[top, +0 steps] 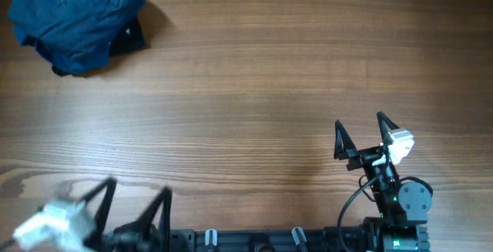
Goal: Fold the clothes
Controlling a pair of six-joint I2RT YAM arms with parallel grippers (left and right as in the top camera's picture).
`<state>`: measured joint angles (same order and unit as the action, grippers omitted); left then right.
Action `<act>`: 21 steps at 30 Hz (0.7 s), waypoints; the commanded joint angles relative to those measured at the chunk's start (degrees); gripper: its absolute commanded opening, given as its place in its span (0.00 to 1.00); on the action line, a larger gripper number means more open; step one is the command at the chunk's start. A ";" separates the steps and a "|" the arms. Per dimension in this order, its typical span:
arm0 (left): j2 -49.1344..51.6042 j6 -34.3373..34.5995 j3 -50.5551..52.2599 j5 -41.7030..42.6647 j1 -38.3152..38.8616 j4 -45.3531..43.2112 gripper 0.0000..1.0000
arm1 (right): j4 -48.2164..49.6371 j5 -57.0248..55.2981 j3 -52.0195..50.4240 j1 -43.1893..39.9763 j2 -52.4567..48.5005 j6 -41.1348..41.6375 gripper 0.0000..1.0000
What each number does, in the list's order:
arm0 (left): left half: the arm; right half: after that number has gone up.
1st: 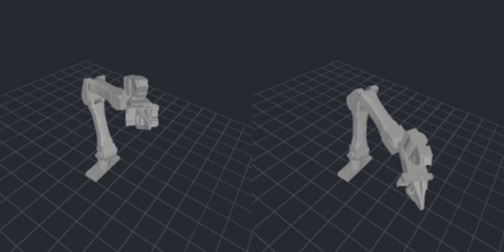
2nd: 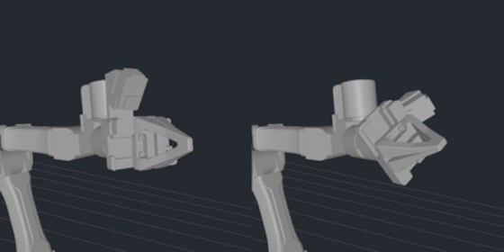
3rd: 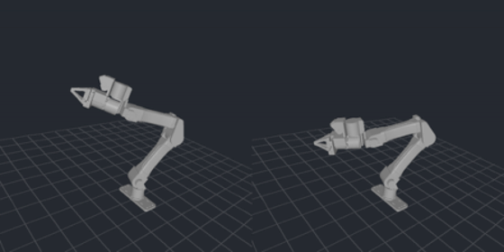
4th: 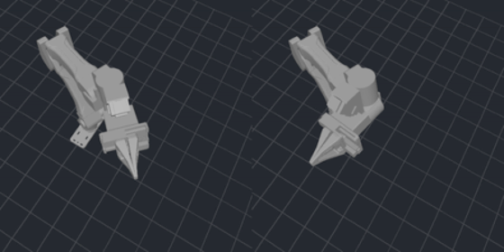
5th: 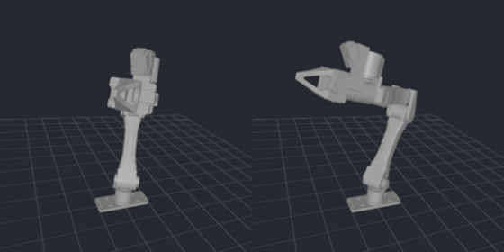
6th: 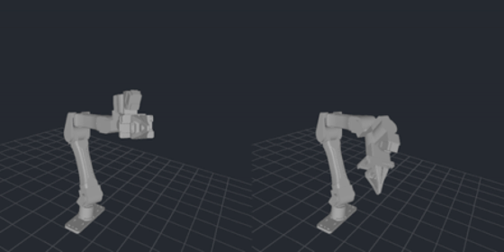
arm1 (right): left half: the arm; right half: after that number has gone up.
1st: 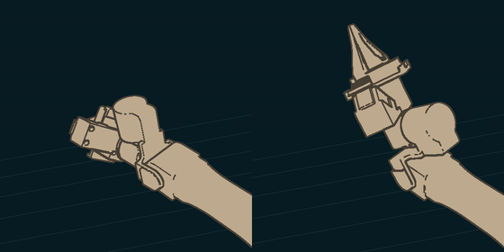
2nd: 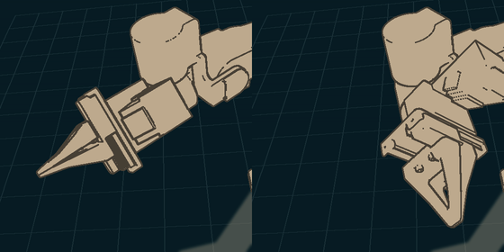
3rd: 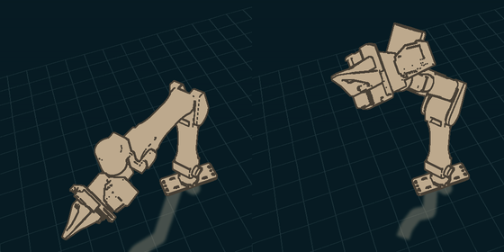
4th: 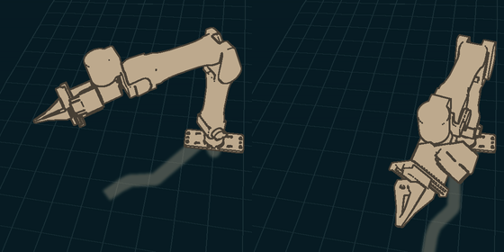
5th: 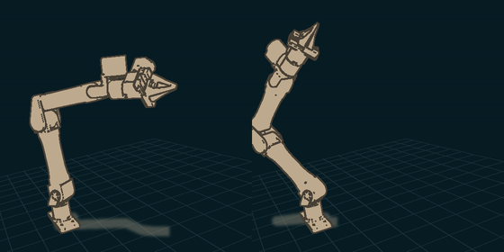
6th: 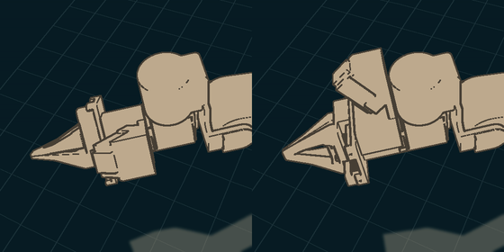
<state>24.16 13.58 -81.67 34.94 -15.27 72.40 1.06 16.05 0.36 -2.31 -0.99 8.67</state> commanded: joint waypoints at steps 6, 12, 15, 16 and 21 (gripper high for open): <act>-15.67 21.92 41.86 -2.54 6.62 -33.75 1.00 | 0.26 -0.13 -0.07 -0.24 0.72 -1.01 1.00; -20.09 26.34 52.59 -16.96 12.04 -37.09 1.00 | 0.26 -0.13 -0.07 -0.24 0.72 -1.01 1.00; -21.68 26.36 55.25 -22.60 13.20 -37.62 1.00 | 0.26 -0.13 -0.07 -0.24 0.72 -1.03 1.00; -22.08 26.38 56.35 -24.24 13.29 -38.64 1.00 | 0.26 -0.13 -0.07 -0.24 0.72 -1.01 1.00; -23.15 27.41 62.31 -26.77 13.29 -50.29 1.00 | 0.26 -0.13 -0.07 -0.24 0.72 -1.01 1.00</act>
<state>2.28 39.40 -22.83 12.99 -2.35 26.87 1.10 16.05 0.36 -2.31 -0.99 8.67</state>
